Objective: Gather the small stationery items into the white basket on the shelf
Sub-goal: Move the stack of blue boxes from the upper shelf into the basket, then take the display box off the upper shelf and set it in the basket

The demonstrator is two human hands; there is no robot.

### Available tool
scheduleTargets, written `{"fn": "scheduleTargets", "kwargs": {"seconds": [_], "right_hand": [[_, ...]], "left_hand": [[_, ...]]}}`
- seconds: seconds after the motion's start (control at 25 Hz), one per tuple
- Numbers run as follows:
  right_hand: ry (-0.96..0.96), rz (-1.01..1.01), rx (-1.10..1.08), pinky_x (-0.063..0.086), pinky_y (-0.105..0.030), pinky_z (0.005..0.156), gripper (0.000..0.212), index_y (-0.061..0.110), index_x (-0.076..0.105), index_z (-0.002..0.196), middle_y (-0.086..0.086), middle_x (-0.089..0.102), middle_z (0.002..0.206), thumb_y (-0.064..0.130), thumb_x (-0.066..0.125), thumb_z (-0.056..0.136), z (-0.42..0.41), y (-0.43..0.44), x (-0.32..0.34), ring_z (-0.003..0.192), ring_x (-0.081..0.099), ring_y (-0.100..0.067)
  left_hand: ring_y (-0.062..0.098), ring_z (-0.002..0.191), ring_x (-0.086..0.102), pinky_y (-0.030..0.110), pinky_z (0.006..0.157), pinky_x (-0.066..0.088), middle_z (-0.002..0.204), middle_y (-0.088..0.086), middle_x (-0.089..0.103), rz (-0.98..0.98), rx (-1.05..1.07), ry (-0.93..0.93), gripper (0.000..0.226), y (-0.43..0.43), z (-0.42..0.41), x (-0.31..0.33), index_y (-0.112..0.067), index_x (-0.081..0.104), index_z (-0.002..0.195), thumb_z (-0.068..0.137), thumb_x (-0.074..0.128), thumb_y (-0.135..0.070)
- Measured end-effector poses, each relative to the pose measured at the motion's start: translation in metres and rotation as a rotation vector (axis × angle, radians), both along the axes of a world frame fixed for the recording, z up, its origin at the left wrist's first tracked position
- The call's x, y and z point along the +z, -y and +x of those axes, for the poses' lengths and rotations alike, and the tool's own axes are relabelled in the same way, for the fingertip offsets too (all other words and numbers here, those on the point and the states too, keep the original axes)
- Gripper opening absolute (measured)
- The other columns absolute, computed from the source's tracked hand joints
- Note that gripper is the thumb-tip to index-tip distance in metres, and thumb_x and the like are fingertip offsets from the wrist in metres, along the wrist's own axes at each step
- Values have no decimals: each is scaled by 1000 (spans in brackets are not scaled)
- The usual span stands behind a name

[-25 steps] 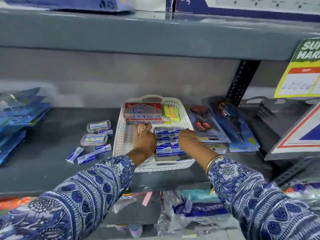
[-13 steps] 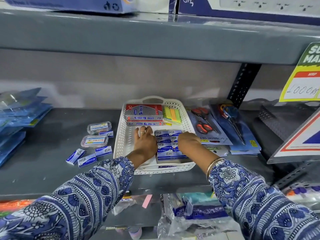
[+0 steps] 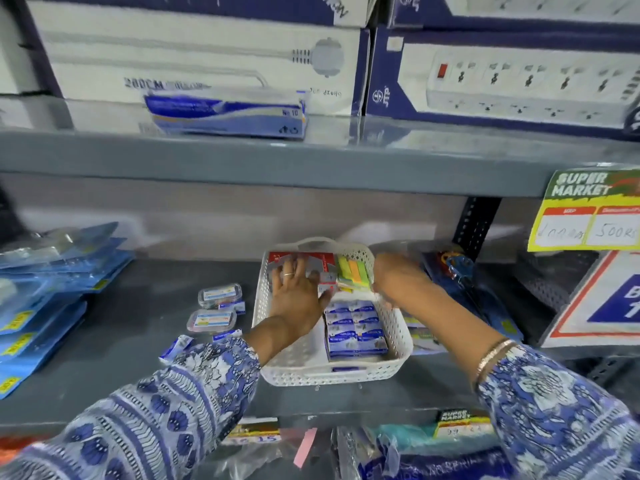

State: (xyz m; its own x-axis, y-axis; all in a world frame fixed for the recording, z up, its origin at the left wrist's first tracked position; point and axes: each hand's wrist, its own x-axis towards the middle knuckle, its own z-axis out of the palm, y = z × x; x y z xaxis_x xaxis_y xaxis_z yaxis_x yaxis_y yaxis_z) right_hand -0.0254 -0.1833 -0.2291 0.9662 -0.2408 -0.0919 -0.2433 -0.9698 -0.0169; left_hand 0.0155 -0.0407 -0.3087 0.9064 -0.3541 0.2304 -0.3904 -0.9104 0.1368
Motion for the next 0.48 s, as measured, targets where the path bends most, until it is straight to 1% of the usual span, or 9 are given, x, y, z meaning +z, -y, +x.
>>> {"fn": "scheduleTargets", "kwargs": {"seconds": [0.04,0.08,0.12,0.16,0.2,0.28,0.32,0.4,0.48], "right_hand": [[25,13,9,53,-41,89,24,3,61,111,-20,67,111,0,51,89,-6,-4,11,105,65,-35],[39,43,26,53,-39,86,20,6,62,103,-18,68,103,0,51,88,-14,-8,24,103,66,-34],[37,84,49,53,-35,80,16,8,61,96,-15,66,97,0,49,87,-25,-12,39,100,68,-33],[29,123,79,54,-33,79,15,6,61,93,-14,66,94,2,48,87,-37,-16,54,96,69,-31],[36,150,119,56,-32,77,14,3,62,90,-11,69,89,4,49,87,-51,-21,72,89,71,-30],[53,211,195,58,-31,68,18,-3,67,88,-4,74,69,9,54,87,-82,-30,106,76,74,-28],[49,241,225,57,-29,62,20,-4,67,84,0,72,60,12,56,89,-95,-35,124,70,74,-26],[9,291,266,54,-19,53,24,4,65,75,-1,69,59,21,58,91,-118,-44,158,57,70,-18],[0,352,325,52,-14,45,25,9,62,69,-2,68,59,21,59,90,-134,-52,189,48,65,-10]], "left_hand": [[31,142,8,48,115,8,153,9,19,-28,-31,59,41,-6,-8,13,-20,51,123,93,38,-44],[31,141,16,45,113,13,149,8,28,-73,-82,152,35,-14,-17,27,-23,56,116,90,45,-42],[31,136,27,42,107,19,143,9,40,-113,-145,277,28,-24,-29,41,-27,61,107,85,51,-40],[30,129,37,39,99,23,133,9,52,-128,-203,390,24,-34,-42,54,-29,64,97,78,54,-40],[28,122,41,36,92,25,125,8,59,-121,-246,467,24,-45,-55,69,-29,64,90,73,53,-42],[22,115,41,32,86,27,119,4,62,-113,-278,517,26,-62,-78,99,-29,63,85,72,47,-45],[20,112,43,31,84,28,118,2,62,-119,-291,530,26,-71,-89,115,-29,63,84,74,45,-45],[16,100,50,27,76,34,109,1,63,-141,-355,587,25,-87,-108,141,-26,62,83,80,44,-43],[15,87,49,27,69,38,99,3,63,-158,-433,695,25,-97,-121,164,-19,62,81,83,46,-38]]}}
